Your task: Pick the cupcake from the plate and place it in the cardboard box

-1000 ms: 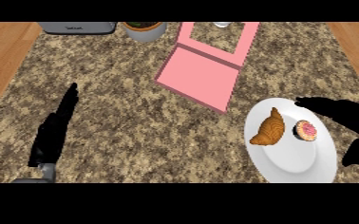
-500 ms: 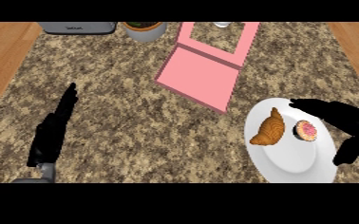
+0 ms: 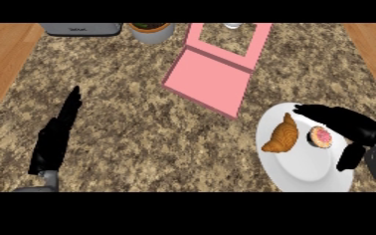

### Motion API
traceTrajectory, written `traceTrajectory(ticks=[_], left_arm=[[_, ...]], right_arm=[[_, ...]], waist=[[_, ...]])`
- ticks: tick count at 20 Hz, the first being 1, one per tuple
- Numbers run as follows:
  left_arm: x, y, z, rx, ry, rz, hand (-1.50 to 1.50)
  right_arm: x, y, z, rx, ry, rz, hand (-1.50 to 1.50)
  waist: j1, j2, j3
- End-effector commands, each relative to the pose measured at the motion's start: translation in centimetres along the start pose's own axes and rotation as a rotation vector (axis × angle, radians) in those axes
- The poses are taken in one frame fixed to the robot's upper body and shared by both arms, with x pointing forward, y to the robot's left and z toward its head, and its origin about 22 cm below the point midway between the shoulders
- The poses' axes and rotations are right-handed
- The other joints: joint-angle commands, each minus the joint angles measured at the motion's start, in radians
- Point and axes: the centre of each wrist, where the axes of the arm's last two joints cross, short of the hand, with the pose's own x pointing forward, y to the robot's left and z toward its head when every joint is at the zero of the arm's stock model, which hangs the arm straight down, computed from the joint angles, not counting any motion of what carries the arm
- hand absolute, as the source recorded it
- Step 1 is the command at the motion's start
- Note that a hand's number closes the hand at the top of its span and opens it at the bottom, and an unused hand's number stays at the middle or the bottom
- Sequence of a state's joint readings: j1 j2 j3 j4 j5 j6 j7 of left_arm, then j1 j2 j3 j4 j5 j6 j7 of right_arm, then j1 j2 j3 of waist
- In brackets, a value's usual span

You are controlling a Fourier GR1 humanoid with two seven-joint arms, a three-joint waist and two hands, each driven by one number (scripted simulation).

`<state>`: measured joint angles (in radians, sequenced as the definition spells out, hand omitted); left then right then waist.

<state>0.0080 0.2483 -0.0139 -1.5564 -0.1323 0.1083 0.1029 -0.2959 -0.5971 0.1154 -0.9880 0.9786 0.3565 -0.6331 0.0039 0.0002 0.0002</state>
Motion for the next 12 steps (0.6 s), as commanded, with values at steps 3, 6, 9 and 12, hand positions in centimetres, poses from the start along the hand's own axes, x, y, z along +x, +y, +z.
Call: traceTrajectory(ticks=[3, 6, 9, 12], left_arm=[[0.7, -0.5, -0.5, -0.008, 0.004, -0.004, 0.0], [0.2, -0.8, 0.2, 0.007, 0.008, 0.009, 0.0], [-0.7, -0.2, -0.5, -0.006, 0.003, 0.004, 0.0], [-0.7, 0.4, -1.1, -0.007, 0.001, 0.009, 0.0]], right_arm=[[0.8, 1.8, -0.3, 0.021, 0.02, 0.039, -1.5], [-0.2, -1.0, -1.6, 0.052, -0.007, -0.04, 1.5], [-2.3, 2.8, -0.2, 0.005, -0.038, 0.043, 1.5], [-0.8, -0.6, -0.1, -0.168, -0.011, 0.102, 1.5]], waist=[[-0.003, -0.001, 0.0], [0.004, 0.0, 0.0], [0.005, 0.002, 0.001], [-0.004, 0.0, 0.0]])
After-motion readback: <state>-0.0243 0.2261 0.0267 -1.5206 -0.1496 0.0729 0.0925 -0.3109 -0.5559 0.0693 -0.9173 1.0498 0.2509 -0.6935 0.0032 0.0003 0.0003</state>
